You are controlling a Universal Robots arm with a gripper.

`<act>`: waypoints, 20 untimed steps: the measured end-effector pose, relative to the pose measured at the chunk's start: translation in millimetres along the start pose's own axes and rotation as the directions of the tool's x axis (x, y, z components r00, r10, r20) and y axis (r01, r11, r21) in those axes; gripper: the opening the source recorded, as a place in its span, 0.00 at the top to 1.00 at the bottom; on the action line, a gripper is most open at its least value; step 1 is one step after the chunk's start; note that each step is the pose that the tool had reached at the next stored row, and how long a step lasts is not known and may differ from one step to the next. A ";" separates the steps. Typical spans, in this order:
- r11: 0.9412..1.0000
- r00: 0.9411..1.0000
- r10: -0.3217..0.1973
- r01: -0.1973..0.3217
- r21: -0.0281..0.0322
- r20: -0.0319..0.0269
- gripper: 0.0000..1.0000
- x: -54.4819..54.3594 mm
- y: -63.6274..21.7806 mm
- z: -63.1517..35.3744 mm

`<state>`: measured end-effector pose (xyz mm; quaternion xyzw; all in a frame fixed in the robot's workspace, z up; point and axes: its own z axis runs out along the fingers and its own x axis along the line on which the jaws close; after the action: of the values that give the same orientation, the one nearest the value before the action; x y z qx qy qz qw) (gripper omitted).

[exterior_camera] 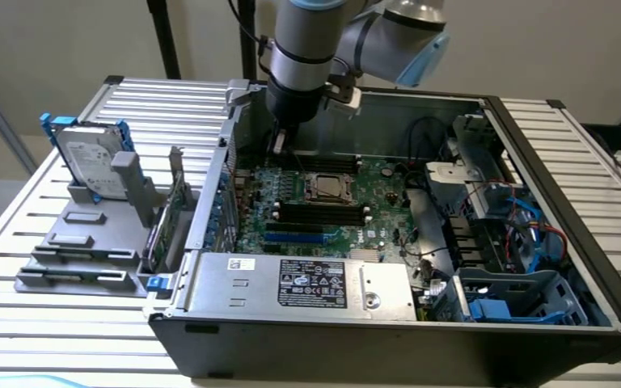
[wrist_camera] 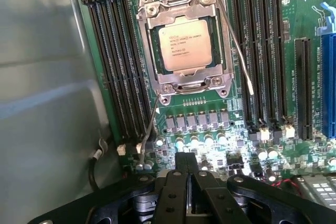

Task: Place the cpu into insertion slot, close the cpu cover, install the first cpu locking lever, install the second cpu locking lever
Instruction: 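Close the cpu cover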

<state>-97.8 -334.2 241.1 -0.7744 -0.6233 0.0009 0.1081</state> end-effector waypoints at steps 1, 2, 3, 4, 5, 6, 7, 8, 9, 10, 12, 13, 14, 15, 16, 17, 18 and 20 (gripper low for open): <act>1.000 1.000 0.009 -0.009 -0.001 -0.004 0.89 -0.1 -0.1 0.0; 1.000 1.000 0.019 -0.019 -0.001 -0.008 0.89 -0.1 -0.2 0.1; 1.000 0.999 0.029 -0.029 -0.002 -0.012 0.89 -0.1 -0.3 0.1; 0.999 0.999 0.040 -0.040 -0.003 -0.015 0.89 -0.1 -0.4 0.1; 0.999 0.998 0.052 -0.052 -0.004 -0.019 0.89 -0.1 -0.5 0.1; 0.998 0.998 0.065 -0.065 -0.005 -0.022 0.89 -0.2 -0.6 0.1; 0.997 0.997 0.077 -0.077 -0.006 -0.025 0.89 -0.2 -0.7 0.1; 0.996 0.996 0.089 -0.089 -0.006 -0.029 0.89 -0.2 -0.7 0.1; 0.995 0.994 0.100 -0.100 -0.007 -0.032 0.89 -0.2 -0.8 0.1; 0.994 0.993 0.112 -0.112 -0.008 -0.036 0.89 -0.2 -0.9 0.2; 0.991 0.990 0.131 -0.131 -0.008 -0.045 0.89 -0.3 -1.2 0.2; 0.990 0.989 0.140 -0.140 -0.007 -0.052 0.89 -0.4 -1.5 0.2; 0.989 0.987 0.147 -0.148 -0.006 -0.059 0.89 -0.4 -1.8 0.3; 0.988 0.986 0.155 -0.155 -0.004 -0.067 0.89 -0.5 -2.2 0.3; 0.987 0.984 0.161 -0.162 -0.002 -0.076 0.89 -0.6 -2.6 0.3; 0.986 0.982 0.168 -0.169 0.000 -0.084 0.89 -0.7 -3.0 0.3; 0.985 0.980 0.174 -0.175 0.003 -0.094 0.89 -0.8 -3.5 0.3; 0.982 0.976 0.187 -0.187 0.008 -0.112 0.89 -1.0 -4.3 0.3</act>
<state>-102.3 -334.2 241.3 -0.8287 -0.5406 -0.0334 0.1413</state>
